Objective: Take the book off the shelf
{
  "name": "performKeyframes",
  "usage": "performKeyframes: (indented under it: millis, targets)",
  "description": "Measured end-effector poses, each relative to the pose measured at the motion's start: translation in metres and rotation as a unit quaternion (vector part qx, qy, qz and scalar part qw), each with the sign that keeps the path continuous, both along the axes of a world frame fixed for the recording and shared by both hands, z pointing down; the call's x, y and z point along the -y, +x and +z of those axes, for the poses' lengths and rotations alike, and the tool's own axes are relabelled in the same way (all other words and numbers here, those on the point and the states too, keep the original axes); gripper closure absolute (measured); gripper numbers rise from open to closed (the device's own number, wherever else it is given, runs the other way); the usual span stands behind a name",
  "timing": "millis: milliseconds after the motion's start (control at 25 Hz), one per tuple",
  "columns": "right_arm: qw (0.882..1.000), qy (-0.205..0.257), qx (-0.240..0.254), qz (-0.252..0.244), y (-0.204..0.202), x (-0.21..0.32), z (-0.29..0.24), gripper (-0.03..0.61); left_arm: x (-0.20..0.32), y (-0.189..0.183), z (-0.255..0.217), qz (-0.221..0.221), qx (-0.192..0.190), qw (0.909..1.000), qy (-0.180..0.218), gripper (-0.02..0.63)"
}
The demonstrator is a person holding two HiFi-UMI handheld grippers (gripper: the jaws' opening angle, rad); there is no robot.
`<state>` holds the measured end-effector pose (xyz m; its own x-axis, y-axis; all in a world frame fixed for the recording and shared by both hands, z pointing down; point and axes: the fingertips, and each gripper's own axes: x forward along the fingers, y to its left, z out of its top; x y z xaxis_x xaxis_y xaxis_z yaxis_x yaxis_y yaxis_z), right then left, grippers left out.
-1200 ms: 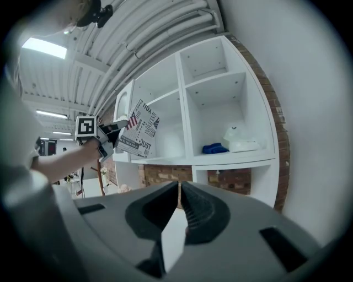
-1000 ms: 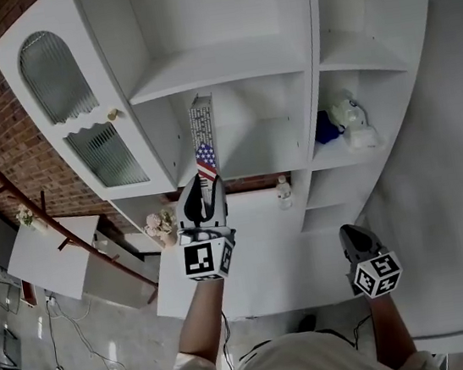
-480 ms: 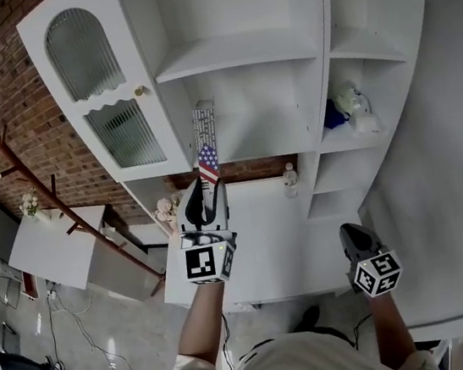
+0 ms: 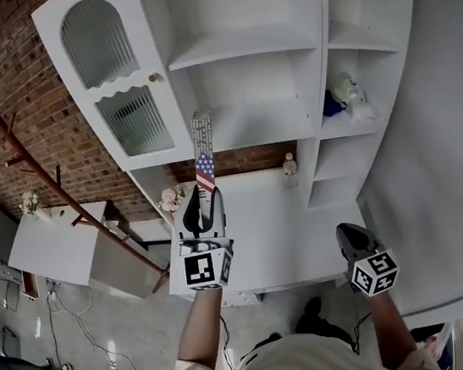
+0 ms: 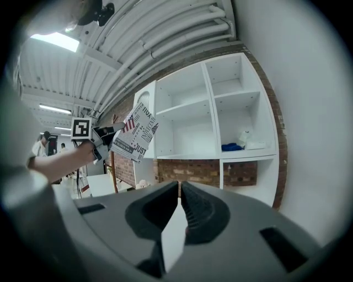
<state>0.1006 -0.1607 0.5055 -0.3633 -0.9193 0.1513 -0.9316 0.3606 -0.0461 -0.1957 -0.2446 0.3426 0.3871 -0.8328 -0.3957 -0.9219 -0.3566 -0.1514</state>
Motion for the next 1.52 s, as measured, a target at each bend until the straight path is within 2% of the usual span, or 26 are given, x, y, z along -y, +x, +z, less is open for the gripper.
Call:
performKeyframes:
  millis: [360,640,1000,1520]
  targets:
    - [1.000,-0.001,0.001,0.002,-0.002,-0.020,0.002,0.543,-0.018,-0.003,0.028,-0.002,0.009,0.9995,-0.030,0.456]
    - [1.000,-0.001,0.000,-0.016,0.013,-0.014,-0.005,0.543,-0.030,0.008,0.044,-0.017,0.011,0.9983,-0.055,0.456]
    - [0.999,-0.002,0.000,-0.039,0.035,-0.004,-0.003,0.543,-0.053,0.024,0.064,-0.037,0.013,0.9969,-0.067,0.456]
    - [0.999,0.005,0.012,-0.042,0.053,-0.001,-0.003,0.543,-0.067,0.021,0.088,-0.060,0.008,0.9937,-0.094,0.456]
